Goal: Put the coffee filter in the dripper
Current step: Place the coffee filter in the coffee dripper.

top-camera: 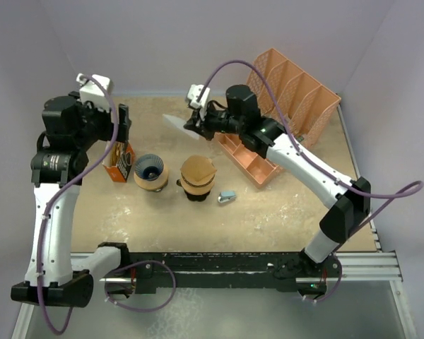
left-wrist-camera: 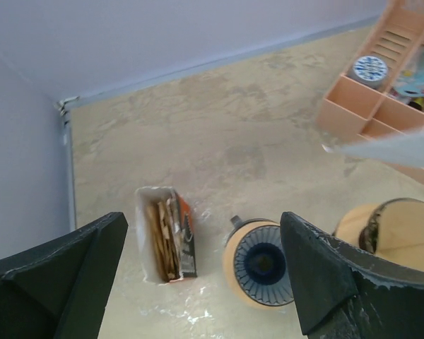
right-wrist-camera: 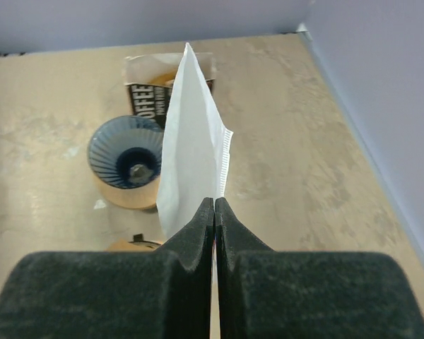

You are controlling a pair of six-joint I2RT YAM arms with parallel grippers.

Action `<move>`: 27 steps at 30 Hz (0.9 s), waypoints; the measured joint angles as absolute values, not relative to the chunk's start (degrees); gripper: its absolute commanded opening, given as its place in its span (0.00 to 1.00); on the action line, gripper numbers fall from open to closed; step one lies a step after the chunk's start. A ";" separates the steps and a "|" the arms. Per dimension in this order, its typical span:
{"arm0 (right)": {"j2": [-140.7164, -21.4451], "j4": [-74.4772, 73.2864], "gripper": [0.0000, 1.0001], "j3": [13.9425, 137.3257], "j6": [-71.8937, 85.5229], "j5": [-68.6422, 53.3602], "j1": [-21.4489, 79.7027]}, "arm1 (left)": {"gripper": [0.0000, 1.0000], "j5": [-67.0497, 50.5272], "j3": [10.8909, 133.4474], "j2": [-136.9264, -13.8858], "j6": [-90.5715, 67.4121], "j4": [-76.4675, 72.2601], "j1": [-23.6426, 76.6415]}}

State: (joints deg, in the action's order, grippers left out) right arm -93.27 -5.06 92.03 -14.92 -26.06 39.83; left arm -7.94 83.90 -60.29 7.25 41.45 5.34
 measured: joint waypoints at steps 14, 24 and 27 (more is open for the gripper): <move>-107.68 -15.92 0.00 103.13 -19.64 -26.41 51.46 | 0.91 -12.36 86.37 -66.32 -3.46 44.12 -12.86; -115.37 -19.94 0.00 109.75 -19.46 -22.87 54.39 | 0.91 -13.43 84.82 -66.17 -5.41 43.44 -14.13; -116.73 -20.71 0.05 111.59 -19.03 -21.63 54.37 | 0.91 -13.87 83.92 -66.15 -5.37 43.48 -14.13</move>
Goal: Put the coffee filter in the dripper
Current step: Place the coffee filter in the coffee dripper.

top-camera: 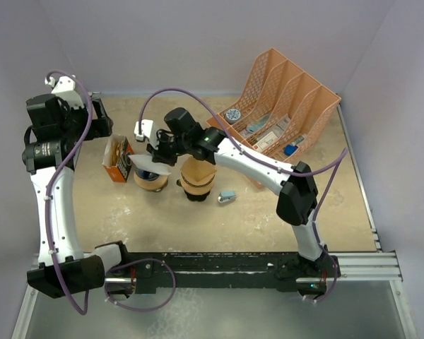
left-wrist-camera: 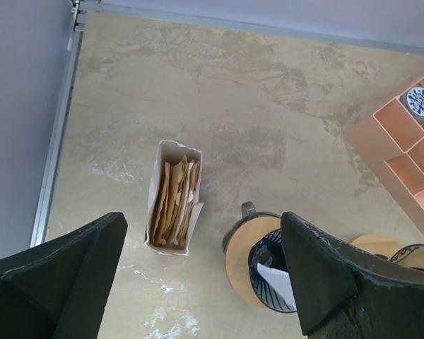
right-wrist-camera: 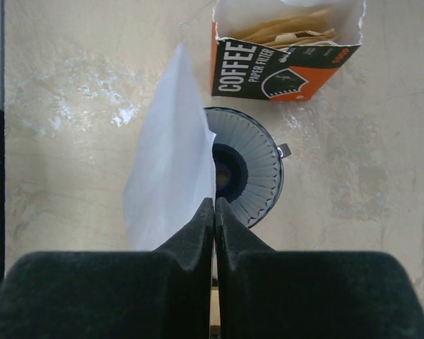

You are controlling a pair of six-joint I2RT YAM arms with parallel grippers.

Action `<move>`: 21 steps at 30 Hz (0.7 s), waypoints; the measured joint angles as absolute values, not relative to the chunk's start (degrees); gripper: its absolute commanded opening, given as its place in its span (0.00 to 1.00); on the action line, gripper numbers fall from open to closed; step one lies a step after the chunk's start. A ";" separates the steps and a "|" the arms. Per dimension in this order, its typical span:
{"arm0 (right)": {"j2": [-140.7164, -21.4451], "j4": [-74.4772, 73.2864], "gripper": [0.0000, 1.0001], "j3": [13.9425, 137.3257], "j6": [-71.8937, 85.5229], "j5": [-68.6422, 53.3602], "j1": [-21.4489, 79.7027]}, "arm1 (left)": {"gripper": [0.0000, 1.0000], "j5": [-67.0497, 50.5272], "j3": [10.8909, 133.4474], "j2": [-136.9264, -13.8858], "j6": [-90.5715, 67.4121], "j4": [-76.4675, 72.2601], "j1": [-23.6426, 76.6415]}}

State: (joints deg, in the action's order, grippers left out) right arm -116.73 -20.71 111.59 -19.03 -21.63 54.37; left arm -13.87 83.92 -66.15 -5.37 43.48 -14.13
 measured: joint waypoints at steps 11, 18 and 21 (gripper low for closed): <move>-117.86 -20.93 0.35 113.25 -16.56 -21.65 54.37 | 0.91 -16.12 80.01 -66.15 -3.53 44.51 -14.13; -117.93 -20.82 0.40 113.25 -15.88 -23.33 54.22 | 0.91 -17.80 77.28 -65.91 -1.52 45.50 -14.13; -117.93 -19.92 0.41 113.10 -15.20 -23.77 53.80 | 0.91 -19.38 75.24 -65.19 -0.43 45.56 -14.13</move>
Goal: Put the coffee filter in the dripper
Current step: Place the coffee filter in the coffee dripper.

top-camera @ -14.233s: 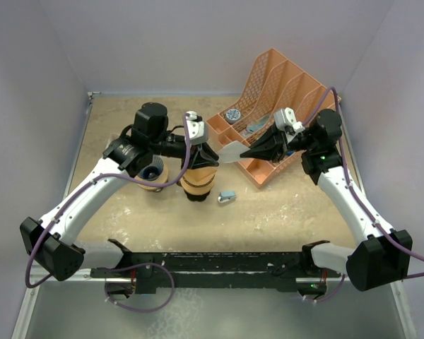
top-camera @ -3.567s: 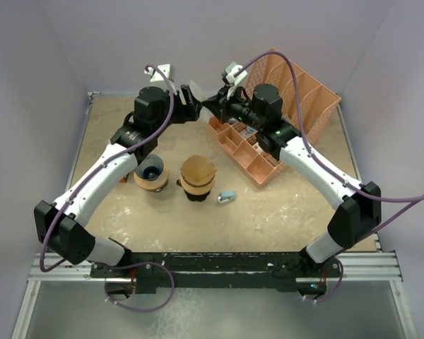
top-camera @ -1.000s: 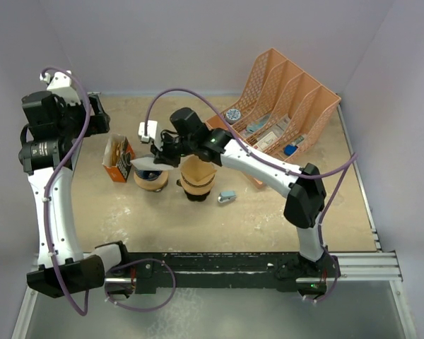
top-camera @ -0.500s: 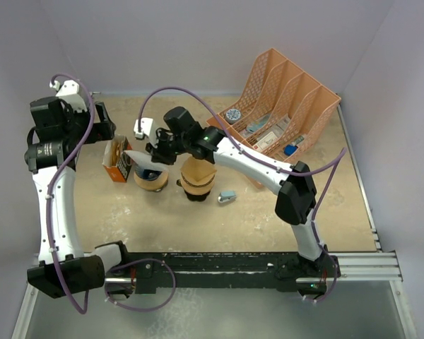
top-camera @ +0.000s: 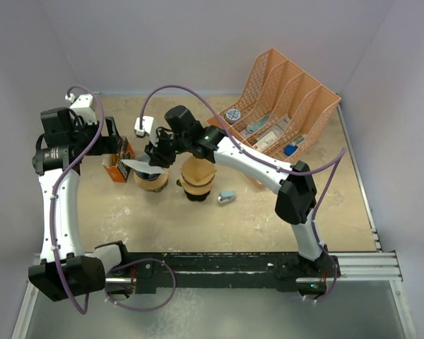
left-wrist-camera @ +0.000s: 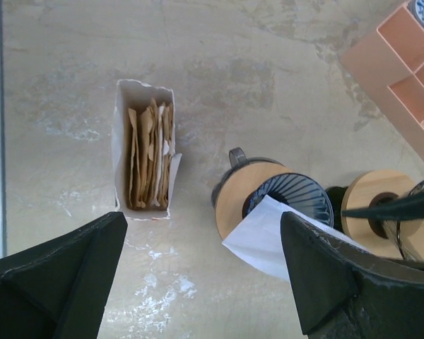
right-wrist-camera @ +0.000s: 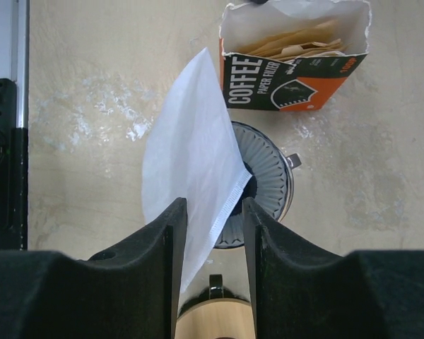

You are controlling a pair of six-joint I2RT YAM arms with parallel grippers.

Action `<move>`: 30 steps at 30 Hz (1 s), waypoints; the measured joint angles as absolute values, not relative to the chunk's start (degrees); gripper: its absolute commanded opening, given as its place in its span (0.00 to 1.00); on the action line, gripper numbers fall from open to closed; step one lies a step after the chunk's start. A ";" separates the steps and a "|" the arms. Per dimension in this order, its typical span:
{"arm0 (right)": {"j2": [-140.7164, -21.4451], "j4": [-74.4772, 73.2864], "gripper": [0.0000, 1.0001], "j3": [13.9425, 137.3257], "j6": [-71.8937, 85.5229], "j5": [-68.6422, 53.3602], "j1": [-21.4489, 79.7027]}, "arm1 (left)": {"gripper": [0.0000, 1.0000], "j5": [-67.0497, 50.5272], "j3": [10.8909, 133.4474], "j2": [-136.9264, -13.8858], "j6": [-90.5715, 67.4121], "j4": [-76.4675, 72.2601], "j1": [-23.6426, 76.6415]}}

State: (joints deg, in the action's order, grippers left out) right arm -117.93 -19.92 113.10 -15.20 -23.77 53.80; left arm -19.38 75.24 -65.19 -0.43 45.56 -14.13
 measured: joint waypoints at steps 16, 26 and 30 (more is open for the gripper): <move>-118.41 -17.17 0.42 111.72 -12.88 -28.80 51.22 | 0.90 -27.03 70.52 -63.09 12.32 54.26 -11.29; -120.46 -17.26 0.41 111.72 -11.92 -32.84 50.35 | 0.88 -27.77 74.52 -63.61 31.29 61.76 -4.73; -120.49 -17.17 0.41 111.72 -11.55 -34.37 49.65 | 0.87 -28.95 78.24 -65.10 43.40 68.07 -4.73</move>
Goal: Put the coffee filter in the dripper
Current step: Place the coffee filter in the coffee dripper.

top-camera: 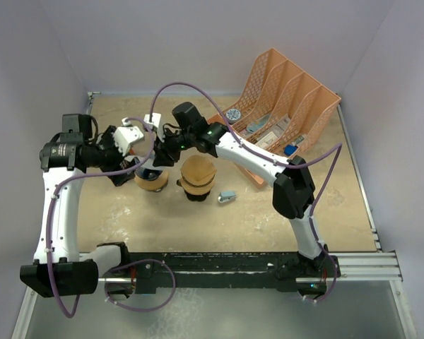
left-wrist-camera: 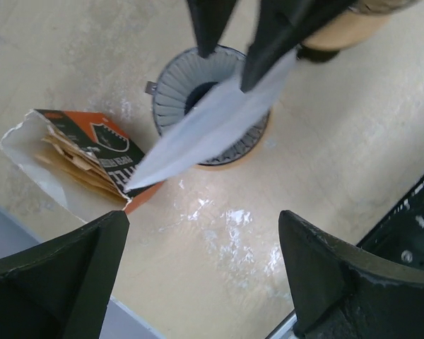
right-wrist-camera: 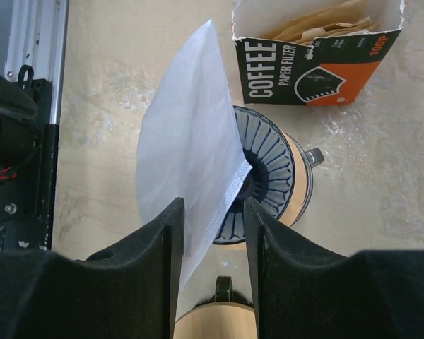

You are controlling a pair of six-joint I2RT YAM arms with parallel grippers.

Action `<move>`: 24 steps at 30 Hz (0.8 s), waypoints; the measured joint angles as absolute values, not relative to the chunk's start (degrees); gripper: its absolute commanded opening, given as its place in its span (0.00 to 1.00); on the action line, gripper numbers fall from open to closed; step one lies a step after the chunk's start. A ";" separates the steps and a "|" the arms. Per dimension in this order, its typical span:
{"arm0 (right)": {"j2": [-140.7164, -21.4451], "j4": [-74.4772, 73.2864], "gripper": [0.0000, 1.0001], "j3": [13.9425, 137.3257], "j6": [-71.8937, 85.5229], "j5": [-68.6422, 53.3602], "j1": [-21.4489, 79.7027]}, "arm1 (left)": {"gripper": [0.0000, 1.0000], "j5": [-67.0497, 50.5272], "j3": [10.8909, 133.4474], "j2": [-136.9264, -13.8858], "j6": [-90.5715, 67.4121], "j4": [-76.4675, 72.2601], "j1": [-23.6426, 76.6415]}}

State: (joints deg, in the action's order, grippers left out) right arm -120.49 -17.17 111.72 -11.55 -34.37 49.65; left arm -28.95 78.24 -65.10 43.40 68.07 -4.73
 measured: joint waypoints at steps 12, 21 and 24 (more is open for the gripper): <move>-120.49 -16.86 0.40 111.72 -10.07 -38.59 47.62 | 0.83 -35.38 79.29 -67.09 72.82 81.21 -4.73; -121.45 -16.75 0.39 111.96 -9.37 -40.32 47.48 | 0.83 -37.52 79.64 -69.60 84.16 83.29 -1.65; -122.26 -16.80 0.39 112.01 -9.34 -40.51 47.48 | 0.83 -37.52 79.88 -70.57 85.84 83.48 -0.27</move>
State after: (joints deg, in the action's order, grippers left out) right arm -122.26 -16.80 112.01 -9.34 -40.51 47.48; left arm -37.52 79.88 -70.57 85.84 83.48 -0.27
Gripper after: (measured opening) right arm 0.396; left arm 0.830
